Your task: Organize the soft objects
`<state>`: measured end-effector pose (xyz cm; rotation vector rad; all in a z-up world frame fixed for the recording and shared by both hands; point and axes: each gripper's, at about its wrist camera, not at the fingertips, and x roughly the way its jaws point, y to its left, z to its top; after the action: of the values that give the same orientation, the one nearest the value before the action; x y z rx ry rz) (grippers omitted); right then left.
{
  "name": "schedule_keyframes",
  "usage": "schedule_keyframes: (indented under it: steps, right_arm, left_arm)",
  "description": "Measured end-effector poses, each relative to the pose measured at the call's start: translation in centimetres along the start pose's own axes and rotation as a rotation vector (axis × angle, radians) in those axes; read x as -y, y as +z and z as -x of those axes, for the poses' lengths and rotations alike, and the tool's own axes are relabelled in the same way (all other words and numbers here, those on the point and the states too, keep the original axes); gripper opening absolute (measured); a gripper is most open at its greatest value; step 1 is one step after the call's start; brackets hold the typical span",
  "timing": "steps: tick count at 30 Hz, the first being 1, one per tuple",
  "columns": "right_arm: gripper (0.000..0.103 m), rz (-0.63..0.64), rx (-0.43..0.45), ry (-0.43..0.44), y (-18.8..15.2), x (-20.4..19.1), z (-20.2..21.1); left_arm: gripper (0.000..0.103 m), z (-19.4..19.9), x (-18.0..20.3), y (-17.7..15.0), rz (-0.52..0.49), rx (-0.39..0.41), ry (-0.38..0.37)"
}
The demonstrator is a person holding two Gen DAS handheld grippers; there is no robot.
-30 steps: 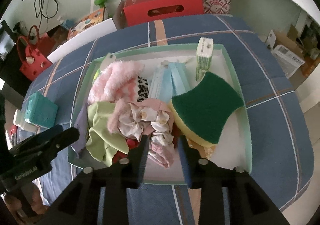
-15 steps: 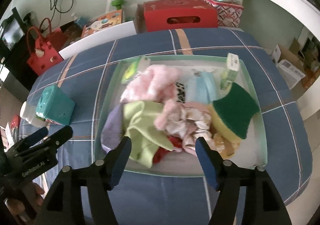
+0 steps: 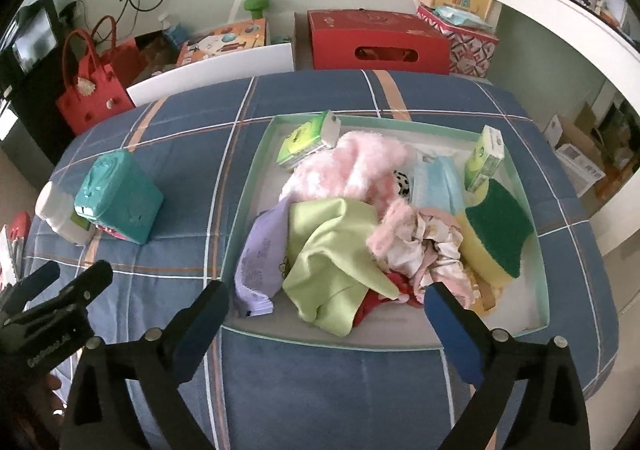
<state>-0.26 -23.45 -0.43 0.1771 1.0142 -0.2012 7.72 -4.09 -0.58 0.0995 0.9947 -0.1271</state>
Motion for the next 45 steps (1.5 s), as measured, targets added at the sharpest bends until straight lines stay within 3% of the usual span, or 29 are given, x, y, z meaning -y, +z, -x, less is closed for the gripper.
schedule_keyframes:
  steps: [14,21,45]
  right_arm:
    - [0.101,0.043,0.012,-0.020,-1.5,-2.6,-0.5]
    - [0.101,0.048,0.014,-0.033,-1.7,-2.7,-1.0]
    - [0.101,0.057,0.018,-0.069,-2.3,-2.4,-2.1]
  left_arm:
    - [0.093,0.5,-1.8,-1.8,0.010,-0.010,0.048]
    - [0.093,0.5,-1.7,-1.9,-0.008,-0.009,0.095]
    - [0.092,-0.3,-1.9,-2.0,-0.023,-0.040,0.139]
